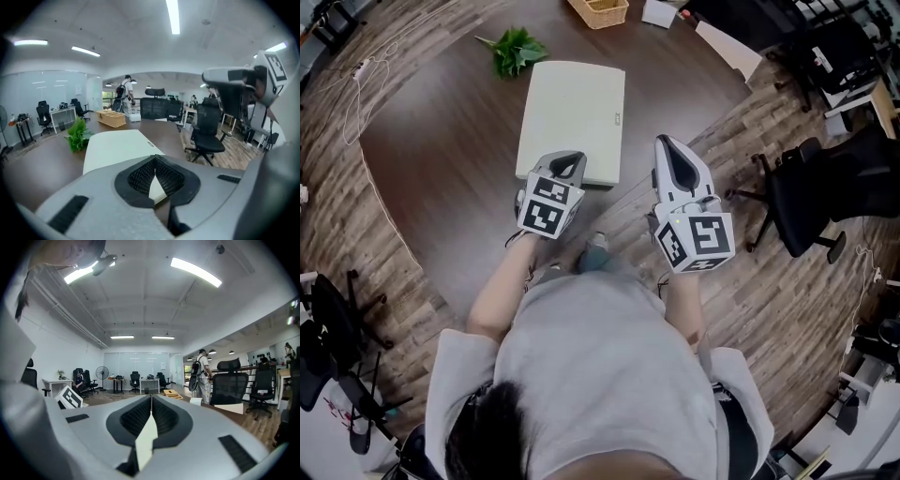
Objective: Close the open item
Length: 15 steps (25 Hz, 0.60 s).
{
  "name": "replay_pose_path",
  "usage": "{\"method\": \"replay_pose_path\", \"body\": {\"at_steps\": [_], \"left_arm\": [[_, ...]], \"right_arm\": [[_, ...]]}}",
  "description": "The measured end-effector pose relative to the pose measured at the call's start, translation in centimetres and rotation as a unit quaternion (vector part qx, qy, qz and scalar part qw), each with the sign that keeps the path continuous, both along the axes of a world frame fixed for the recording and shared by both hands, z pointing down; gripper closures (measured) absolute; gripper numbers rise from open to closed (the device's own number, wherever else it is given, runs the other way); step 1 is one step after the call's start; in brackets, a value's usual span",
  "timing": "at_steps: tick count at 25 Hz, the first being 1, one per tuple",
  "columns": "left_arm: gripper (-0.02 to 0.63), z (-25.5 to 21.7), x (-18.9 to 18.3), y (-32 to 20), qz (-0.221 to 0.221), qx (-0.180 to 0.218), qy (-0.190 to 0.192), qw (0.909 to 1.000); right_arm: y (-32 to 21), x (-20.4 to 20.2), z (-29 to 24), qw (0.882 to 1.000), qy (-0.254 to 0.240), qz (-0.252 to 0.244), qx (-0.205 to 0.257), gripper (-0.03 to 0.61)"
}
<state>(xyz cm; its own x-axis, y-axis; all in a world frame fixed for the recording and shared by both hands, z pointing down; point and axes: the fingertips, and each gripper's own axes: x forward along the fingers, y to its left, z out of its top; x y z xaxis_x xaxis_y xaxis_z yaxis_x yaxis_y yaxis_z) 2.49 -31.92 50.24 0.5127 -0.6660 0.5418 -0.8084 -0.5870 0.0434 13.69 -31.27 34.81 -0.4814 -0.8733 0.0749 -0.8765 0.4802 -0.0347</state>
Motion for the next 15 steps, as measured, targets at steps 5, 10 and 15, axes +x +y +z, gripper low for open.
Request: {"method": "replay_pose_path", "body": {"at_steps": [5, 10, 15], "left_arm": [[0.604, -4.1, -2.6, 1.9, -0.030, 0.038, 0.053, 0.9974], [0.604, -7.6, -5.4, 4.0, -0.051, 0.081, 0.075, 0.9926], [0.604, -10.2, -8.1, 6.0, -0.072, 0.124, 0.078, 0.9866]], "right_arm": [[2.0, -1.2, -0.3, 1.000, 0.004, 0.002, 0.002, 0.565], [3.8, -2.7, -0.5, 1.000, 0.005, 0.002, 0.004, 0.565], [5.9, -4.3, -0.8, 1.000, 0.006, 0.003, 0.008, 0.565]]}}
